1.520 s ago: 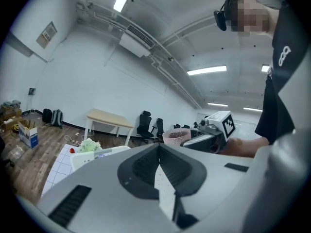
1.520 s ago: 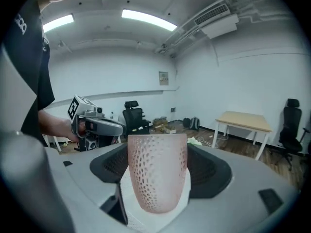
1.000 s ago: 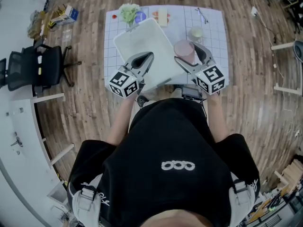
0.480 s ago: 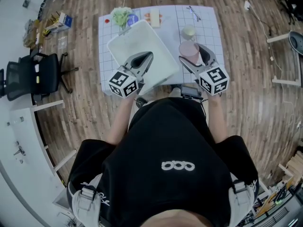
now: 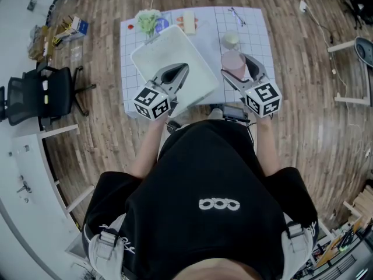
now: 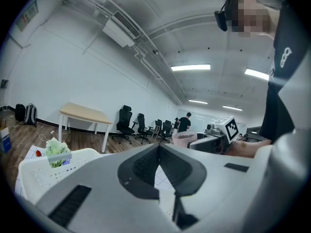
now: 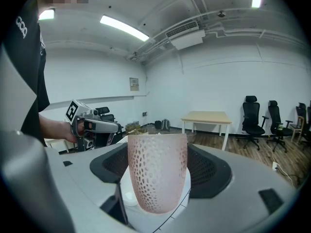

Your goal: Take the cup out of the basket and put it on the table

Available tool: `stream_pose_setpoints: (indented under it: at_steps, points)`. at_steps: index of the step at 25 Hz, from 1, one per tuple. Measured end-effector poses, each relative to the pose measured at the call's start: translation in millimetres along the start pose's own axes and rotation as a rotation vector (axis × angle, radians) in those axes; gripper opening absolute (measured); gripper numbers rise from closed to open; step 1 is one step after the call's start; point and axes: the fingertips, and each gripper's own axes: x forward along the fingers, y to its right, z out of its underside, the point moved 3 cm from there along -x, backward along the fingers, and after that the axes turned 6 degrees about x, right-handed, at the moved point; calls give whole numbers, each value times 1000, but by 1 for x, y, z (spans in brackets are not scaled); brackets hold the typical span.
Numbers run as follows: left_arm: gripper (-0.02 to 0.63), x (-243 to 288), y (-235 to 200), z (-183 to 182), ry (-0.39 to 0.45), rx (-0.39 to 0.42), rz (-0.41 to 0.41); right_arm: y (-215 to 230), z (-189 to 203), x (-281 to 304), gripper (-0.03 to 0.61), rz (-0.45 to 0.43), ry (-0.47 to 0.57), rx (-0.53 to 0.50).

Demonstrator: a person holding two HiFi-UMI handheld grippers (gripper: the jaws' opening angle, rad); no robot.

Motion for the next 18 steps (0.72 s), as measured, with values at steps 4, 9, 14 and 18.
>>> stream_pose_setpoints:
  at_steps: [4,9,14,18]
  points:
    - [9,1,1,-2,2,2,2,1,0,-1,342,2,-2,1]
    - [8,1,3,-1,1,1,3,2,3,-3,342,4,-5,3]
    - [9,1,4,-2,2,0,5,2,3,-5,342,7,-8,5]
    - [9,1,6,-2,2,0,7,1,3,-6,342,7,-9,5]
